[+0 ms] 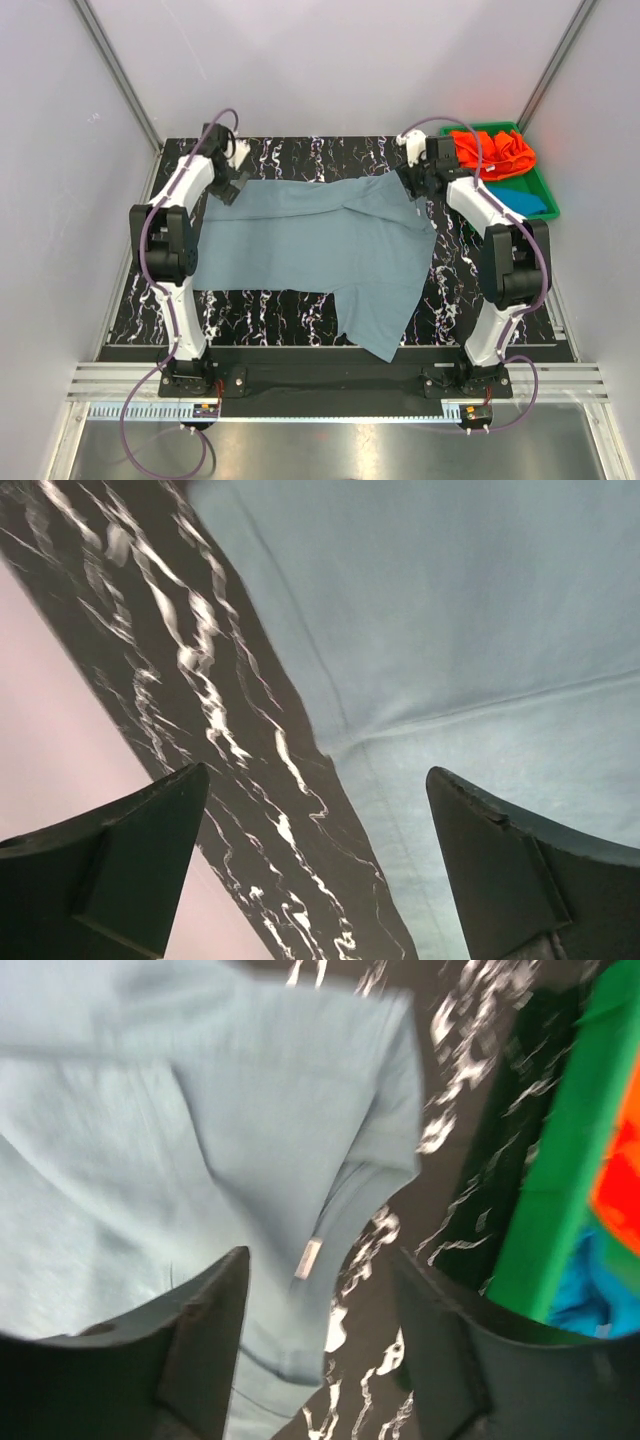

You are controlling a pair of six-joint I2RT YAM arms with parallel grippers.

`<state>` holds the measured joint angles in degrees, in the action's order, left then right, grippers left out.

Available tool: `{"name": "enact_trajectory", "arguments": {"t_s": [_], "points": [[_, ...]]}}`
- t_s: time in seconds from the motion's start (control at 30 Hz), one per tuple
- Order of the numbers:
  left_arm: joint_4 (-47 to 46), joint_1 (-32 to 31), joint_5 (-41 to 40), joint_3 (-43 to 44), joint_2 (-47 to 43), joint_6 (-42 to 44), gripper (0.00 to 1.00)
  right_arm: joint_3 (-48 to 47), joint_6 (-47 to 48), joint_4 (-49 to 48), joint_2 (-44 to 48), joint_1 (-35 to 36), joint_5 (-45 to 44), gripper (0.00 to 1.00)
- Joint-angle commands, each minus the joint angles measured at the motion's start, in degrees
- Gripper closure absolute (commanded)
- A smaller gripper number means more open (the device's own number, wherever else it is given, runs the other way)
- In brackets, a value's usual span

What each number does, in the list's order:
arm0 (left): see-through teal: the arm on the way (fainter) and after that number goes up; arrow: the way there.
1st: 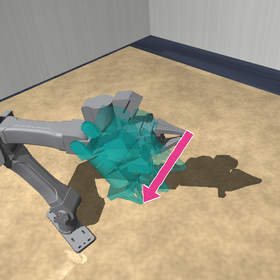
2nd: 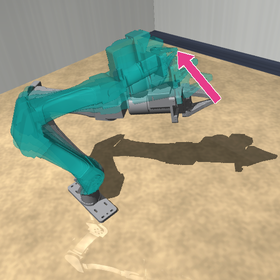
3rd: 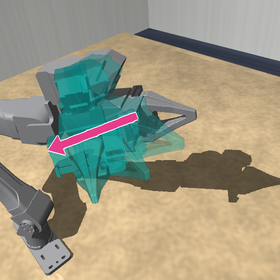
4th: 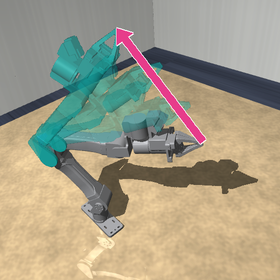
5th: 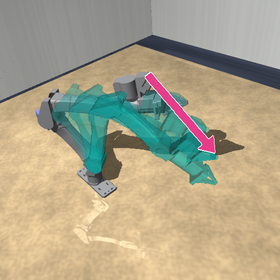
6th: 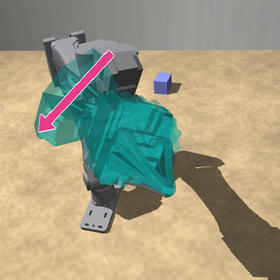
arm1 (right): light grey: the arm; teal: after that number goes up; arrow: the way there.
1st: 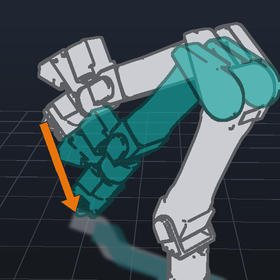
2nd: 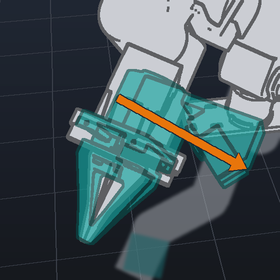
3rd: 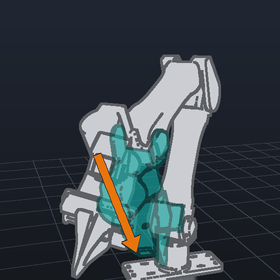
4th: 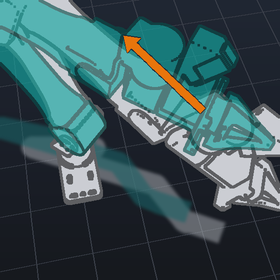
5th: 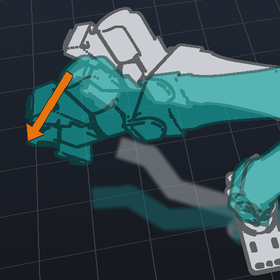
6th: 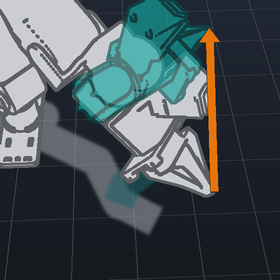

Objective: Fold and stack the t-shirts
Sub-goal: Fold the tshirt

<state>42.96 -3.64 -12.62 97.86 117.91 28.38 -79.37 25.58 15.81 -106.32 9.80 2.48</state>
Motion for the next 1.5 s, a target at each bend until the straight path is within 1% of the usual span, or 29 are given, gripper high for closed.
{"name": "enact_trajectory", "arguments": {"t_s": [0.0,0.07,0.17,0.2,0.23,0.3,0.4,0.53,0.6,0.73,0.93,1.27,1.47], "points": [[0.5,-0.8,4.8,10.8,-2.5,-3.4,0.02,-6.2,-2.4,0.3,3.1,0.3,0.5,0.33],[2.5,-1.1,8.5,15.9,0.8,-5.9,0.03,-8.1,-2.7,0.5,1.8,0.3,1.1,0.33],[6.2,-1.5,11.7,21.1,5.6,-7.7,0.05,-10.3,-3.7,1.7,-2.0,0.3,2.8,0.34],[8.6,-2.0,14.8,22.5,6.8,-7.9,0.08,-12.4,-4.0,2.1,-4.6,0.3,3.2,0.34],[9.8,-2.2,16.1,24.6,9.1,-8.3,0.11,-13.5,-4.7,2.6,-5.9,0.3,3.8,0.34],[12.9,-2.7,20.0,25.9,10.8,-9.0,0.16,-16.9,-4.6,4.0,-10.1,0.3,4.2,0.35],[13.8,-3.0,23.0,24.3,11.6,-10.4,0.18,-22.2,-4.8,6.6,-15.3,0.3,7.4,0.36],[10.7,-3.1,22.8,19.0,9.7,-12.6,0.18,-28.0,-7.1,11.3,-19.5,0.6,13.7,0.37],[10.1,-3.1,22.5,17.9,9.5,-13.2,0.19,-29.1,-7.7,12.7,-20.4,1.4,15.2,0.39],[10.0,-3.1,21.7,17.3,9.4,-13.4,0.19,-28.8,-7.3,13.5,-20.6,2.7,16.8,0.44],[9.8,-3.1,21.1,16.3,9.2,-13.4,0.19,-27.6,-6.7,14.1,-20.3,3.7,18.9,0.45],[9.9,-3.1,21.8,16.6,8.8,-13.9,0.19,-26.8,-4.8,13.1,-22.3,4.5,15.7,0.43],[10.0,-3.1,22.0,16.3,9.1,-14.0,0.19,-28.4,-4.8,12.7,-24.5,4.4,14.3,0.41]]}}
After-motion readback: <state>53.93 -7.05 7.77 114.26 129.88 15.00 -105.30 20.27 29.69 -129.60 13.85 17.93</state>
